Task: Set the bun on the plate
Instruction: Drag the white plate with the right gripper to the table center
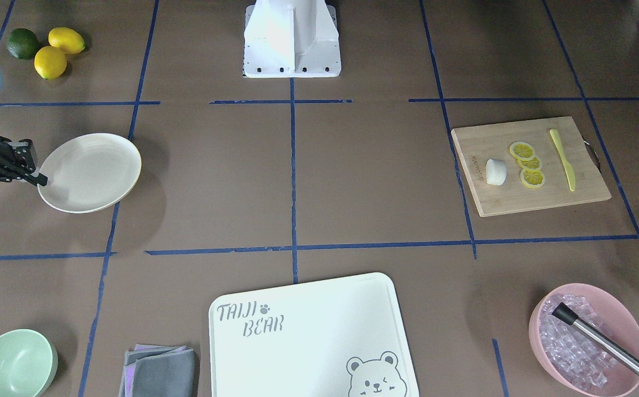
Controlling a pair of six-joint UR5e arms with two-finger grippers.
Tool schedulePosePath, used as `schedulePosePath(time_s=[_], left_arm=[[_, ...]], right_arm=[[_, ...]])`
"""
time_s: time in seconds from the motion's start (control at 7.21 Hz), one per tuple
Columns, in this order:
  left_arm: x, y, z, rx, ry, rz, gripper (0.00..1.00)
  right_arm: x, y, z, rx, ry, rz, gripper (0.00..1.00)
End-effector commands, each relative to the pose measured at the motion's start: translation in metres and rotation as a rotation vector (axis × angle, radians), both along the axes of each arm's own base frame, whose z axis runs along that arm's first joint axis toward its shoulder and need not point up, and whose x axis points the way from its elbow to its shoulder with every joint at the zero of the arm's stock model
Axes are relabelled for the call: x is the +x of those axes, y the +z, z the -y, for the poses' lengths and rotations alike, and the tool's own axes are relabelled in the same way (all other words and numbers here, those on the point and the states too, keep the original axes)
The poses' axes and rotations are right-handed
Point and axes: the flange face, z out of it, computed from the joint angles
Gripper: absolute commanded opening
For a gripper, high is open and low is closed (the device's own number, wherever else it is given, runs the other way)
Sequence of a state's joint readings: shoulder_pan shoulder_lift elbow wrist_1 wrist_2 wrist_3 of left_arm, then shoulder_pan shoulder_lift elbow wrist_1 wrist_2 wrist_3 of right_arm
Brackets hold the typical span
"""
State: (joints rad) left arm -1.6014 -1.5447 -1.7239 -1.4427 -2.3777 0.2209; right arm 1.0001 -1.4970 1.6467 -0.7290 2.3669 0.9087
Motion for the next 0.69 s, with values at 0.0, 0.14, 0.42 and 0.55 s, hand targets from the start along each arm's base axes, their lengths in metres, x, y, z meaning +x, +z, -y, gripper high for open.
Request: schedulePosePath(time_s=[0.0, 0.14, 0.42, 0.55], left_arm=[[0.000, -0.003, 0.000, 0.004, 0.000, 0.000, 1.00], [0.000, -0.003, 0.000, 0.006, 0.000, 0.000, 1.00], [0.000, -0.009, 0.000, 0.013, 0.000, 0.000, 1.00], [0.000, -0.009, 0.000, 0.016, 0.000, 0.001, 1.00]], right_arm=[[-0.085, -0.084, 0.015, -0.136, 0.068, 0.052, 0.00], [-0.136, -0.127, 0.012, -0.192, 0.061, 0.049, 0.00], [-0.217, -0.183, -0.011, -0.192, 0.077, -0.002, 0.00], [-0.262, -0.197, -0.040, -0.195, 0.110, -0.010, 0.00]])
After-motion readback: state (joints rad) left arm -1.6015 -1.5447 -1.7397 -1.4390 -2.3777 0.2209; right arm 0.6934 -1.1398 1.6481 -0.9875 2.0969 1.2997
